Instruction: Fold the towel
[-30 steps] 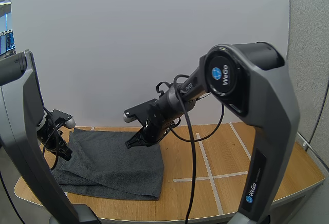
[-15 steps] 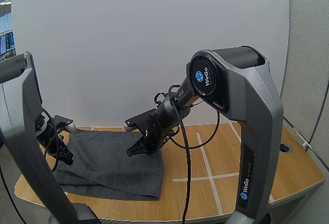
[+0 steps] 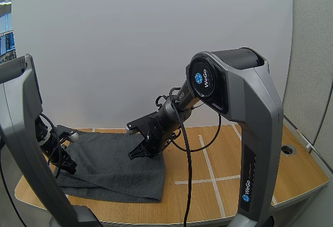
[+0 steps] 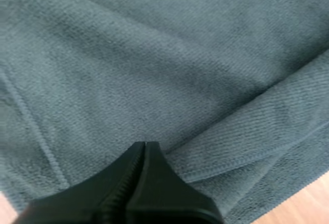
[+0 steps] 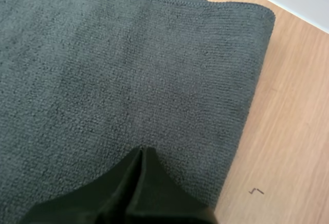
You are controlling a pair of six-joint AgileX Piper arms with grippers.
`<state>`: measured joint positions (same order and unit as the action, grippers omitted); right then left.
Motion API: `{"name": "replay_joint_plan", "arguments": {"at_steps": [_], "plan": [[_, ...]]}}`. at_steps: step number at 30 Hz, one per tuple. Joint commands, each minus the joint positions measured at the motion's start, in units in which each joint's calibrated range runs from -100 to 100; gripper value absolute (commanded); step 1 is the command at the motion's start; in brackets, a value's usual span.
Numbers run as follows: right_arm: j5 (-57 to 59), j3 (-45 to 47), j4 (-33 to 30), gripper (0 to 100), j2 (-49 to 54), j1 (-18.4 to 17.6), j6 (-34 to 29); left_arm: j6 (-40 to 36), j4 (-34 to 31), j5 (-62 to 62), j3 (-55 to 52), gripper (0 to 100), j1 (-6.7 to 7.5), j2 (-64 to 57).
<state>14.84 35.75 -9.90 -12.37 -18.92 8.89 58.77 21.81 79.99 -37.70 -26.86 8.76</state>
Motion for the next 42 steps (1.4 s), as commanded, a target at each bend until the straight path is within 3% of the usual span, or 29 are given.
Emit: {"name": "replay_joint_plan", "arguments": {"at_steps": [1, 5, 11, 15, 18, 22, 27, 33, 42], "plan": [[1.14, 0.0, 0.17, 0, -0.17, -0.01, 0.32, 0.22, 0.26, 0.13, -0.3, 0, 0.2, 0.04], [1.14, 0.0, 0.17, 0, -0.17, -0.01, 0.32, 0.22, 0.26, 1.5, -0.3, 0, 0.2, 0.04], [1.66, 0.0, 0.38, 0, -0.17, -0.01, 0.32, 0.99, 5.39, -3.93, -0.3, 0, 0.7, 0.36], [1.66, 0.0, 0.66, 0, -0.17, -0.01, 0.32, -0.15, 2.11, -5.94, -0.89, 0, 2.66, 1.6], [1.66, 0.0, 0.66, 0, -0.17, -0.01, 0.32, -0.57, 1.58, -2.78, -0.87, 0, 3.25, 1.69], [1.66, 0.0, 0.66, 0, -0.17, -0.01, 0.32, -0.94, -0.78, 1.2, -0.87, 0, 3.25, 1.69], [1.66, 0.0, 0.66, 0, -0.17, -0.01, 0.32, -3.42, -10.0, 7.76, -0.87, 0, 3.25, 1.69], [1.42, 0.0, 1.29, 0, -0.17, -0.01, 0.32, -2.27, -11.02, 20.01, -0.87, 0, 3.18, 0.9], [1.0, 0.0, 1.29, 0, -0.17, -0.01, 0.32, -3.17, -18.23, 20.01, -0.87, 0, 3.18, -4.09]]}}
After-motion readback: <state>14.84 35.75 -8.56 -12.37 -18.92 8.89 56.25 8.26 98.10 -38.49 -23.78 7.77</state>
